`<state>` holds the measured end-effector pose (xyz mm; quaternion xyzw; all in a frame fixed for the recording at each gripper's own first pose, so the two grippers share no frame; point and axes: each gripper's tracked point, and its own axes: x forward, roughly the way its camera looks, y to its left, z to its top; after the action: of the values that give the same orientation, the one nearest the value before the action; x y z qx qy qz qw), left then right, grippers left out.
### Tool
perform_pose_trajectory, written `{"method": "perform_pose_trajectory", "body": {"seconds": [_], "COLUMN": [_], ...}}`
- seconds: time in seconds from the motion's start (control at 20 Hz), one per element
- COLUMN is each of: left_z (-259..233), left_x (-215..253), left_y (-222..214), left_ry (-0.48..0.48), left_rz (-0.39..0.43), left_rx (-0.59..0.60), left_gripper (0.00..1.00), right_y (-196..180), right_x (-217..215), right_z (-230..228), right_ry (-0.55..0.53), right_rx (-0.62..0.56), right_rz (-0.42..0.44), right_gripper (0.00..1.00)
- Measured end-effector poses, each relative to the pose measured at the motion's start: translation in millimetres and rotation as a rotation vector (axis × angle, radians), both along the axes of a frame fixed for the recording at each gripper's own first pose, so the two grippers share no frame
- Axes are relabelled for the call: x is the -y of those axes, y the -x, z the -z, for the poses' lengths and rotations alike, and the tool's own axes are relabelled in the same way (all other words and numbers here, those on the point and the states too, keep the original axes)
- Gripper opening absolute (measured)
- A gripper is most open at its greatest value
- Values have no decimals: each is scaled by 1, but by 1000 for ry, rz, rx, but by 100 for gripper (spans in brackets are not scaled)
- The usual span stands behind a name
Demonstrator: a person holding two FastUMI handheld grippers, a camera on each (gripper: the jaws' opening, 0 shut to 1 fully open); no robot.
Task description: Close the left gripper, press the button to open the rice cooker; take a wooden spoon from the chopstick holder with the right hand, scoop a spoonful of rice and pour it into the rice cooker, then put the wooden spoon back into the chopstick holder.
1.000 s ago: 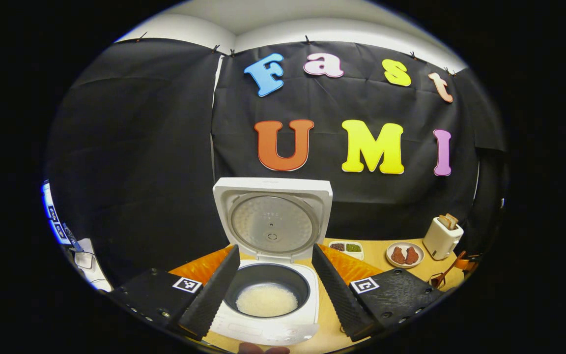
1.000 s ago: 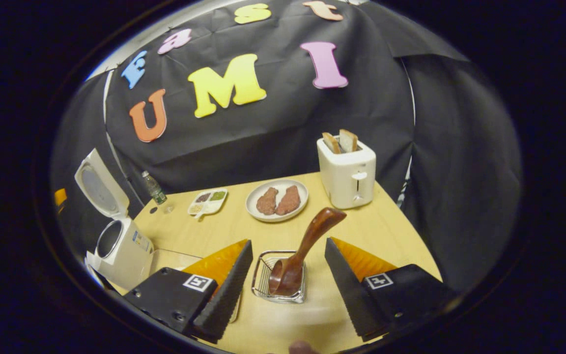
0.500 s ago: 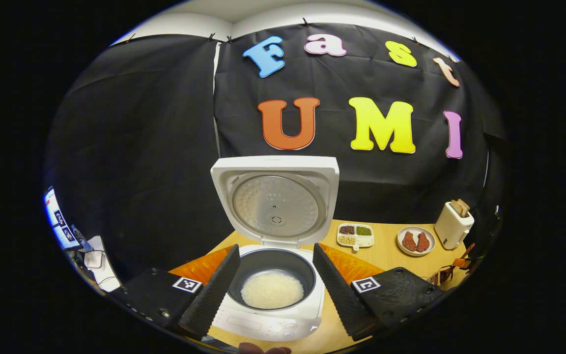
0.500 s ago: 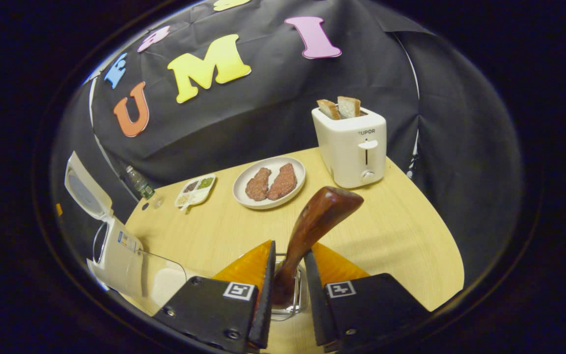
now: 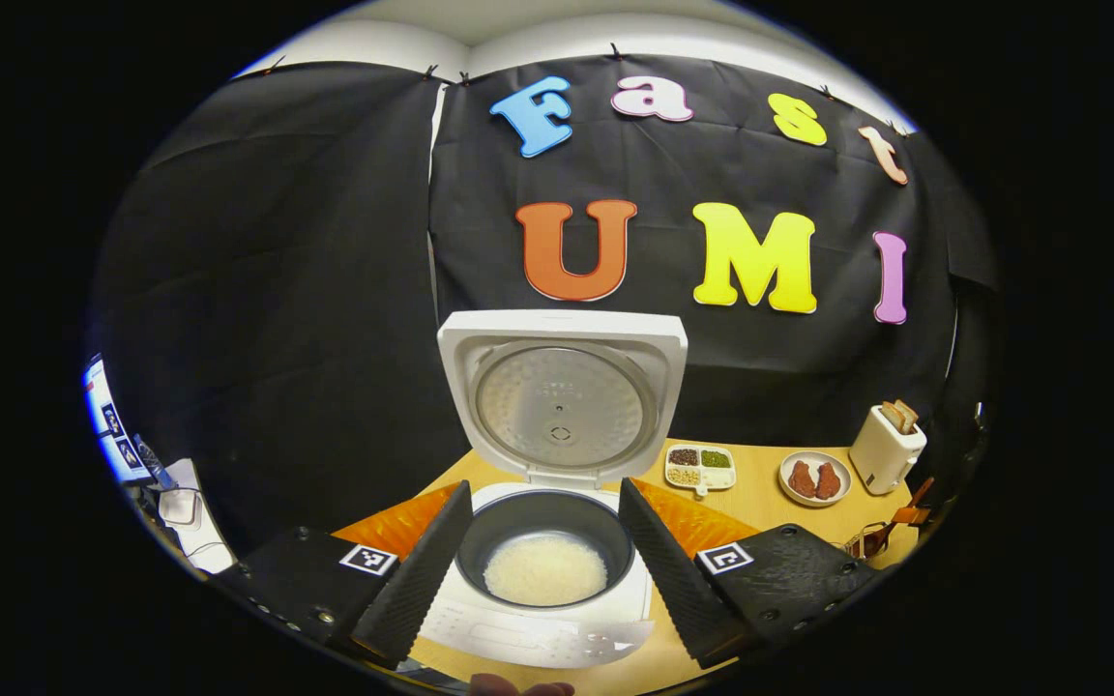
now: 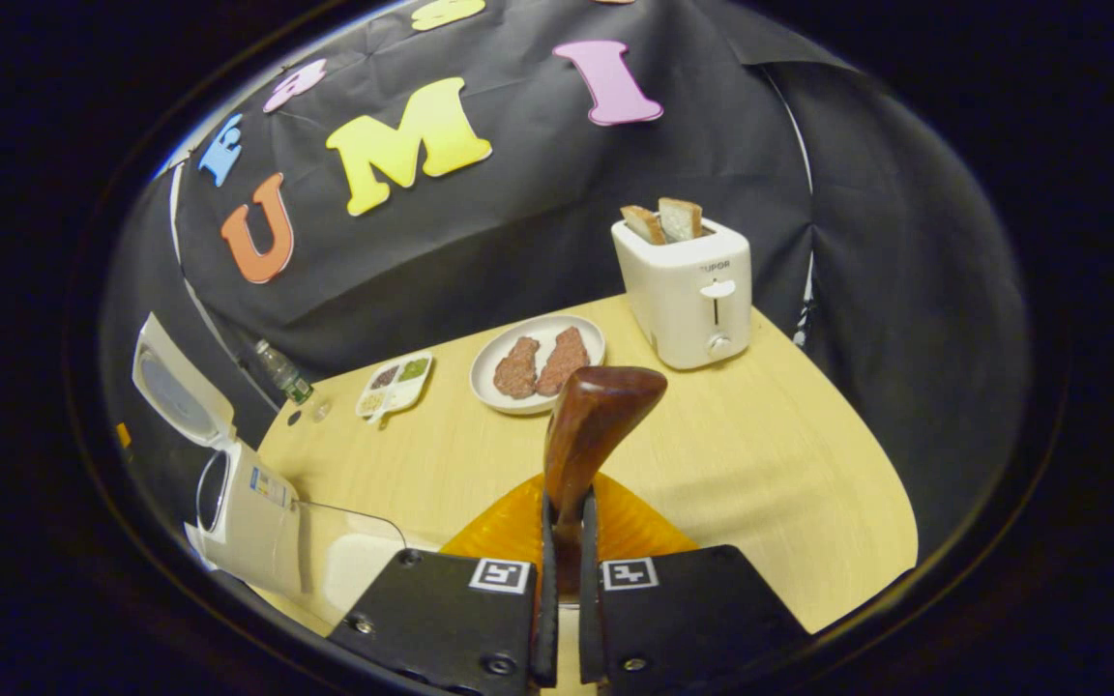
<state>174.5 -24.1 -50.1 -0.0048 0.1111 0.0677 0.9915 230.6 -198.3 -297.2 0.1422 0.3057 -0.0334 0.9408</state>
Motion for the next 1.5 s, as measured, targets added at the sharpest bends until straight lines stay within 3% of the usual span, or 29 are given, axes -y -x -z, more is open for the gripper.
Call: {"method": "perform_pose_trajectory", "body": {"seconds": [0.25,0.55,0.85,1.25,1.5], "left_z": [1,-6,-20,-5,0], "left_x": [-23,-43,-58,-85,-98], "left_y": [11,19,38,66,74], "left_ry": [50,60,66,62,76], "left_rz": [27,112,143,118,84], "left_rx": [27,76,107,53,30], "left_gripper": [100,95,95,95,95], "right_y": [9,35,58,52,52], "right_x": [-9,-95,-175,-188,-203], "right_z": [-66,-120,-63,-1,18], "right_ry": [87,171,236,516,467], "right_rx": [112,217,159,172,153], "right_rz": [27,-68,-165,-165,-132], "right_gripper": [10,10,10,10,10]}}
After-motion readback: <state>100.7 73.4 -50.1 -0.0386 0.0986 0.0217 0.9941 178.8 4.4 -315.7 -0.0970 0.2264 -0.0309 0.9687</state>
